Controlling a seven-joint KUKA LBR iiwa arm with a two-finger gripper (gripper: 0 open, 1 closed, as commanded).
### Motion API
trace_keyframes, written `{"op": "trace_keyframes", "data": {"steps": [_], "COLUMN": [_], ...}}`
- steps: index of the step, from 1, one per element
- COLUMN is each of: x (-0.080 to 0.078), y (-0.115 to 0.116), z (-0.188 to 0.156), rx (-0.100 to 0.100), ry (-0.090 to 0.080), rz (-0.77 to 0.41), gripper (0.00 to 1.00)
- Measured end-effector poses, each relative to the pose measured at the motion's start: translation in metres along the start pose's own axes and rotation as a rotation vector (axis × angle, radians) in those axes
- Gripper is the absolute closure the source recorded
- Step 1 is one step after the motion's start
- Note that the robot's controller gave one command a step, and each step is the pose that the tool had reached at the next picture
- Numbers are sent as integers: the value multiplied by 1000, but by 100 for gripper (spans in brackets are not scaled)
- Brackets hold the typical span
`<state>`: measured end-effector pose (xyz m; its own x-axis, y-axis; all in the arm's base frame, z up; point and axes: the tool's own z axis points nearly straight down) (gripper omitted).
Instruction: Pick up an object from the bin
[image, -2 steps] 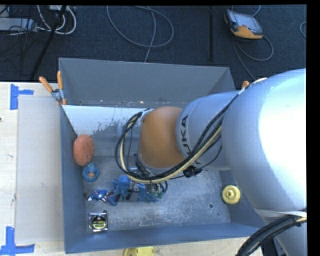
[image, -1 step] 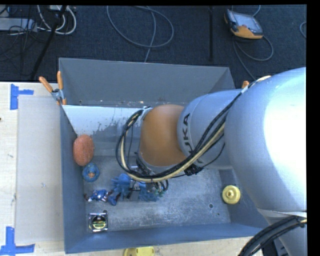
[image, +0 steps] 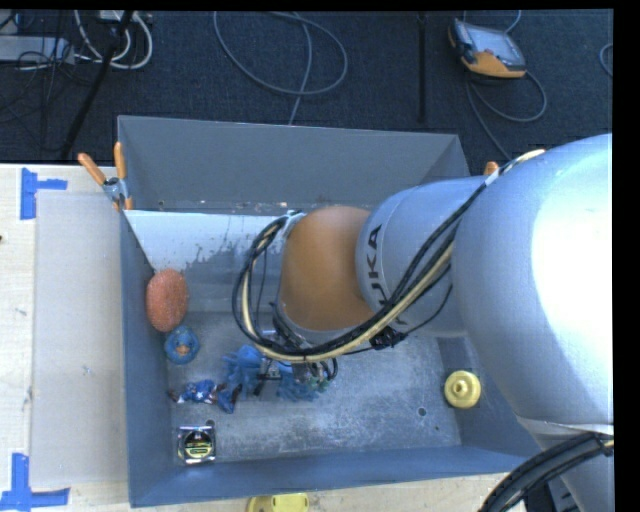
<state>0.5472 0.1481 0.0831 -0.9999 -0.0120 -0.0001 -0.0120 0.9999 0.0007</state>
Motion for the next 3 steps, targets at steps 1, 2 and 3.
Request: {"op": "trace_keyframes", "data": {"steps": [1, 2, 3], "x": [0, 0, 1], "y": [0, 0, 0], "z": [-2, -5, -9], "rx": [0, 0, 1], "ry": [-1, 2, 3], "rz": [0, 0, -1], "gripper": [100, 100, 100]}}
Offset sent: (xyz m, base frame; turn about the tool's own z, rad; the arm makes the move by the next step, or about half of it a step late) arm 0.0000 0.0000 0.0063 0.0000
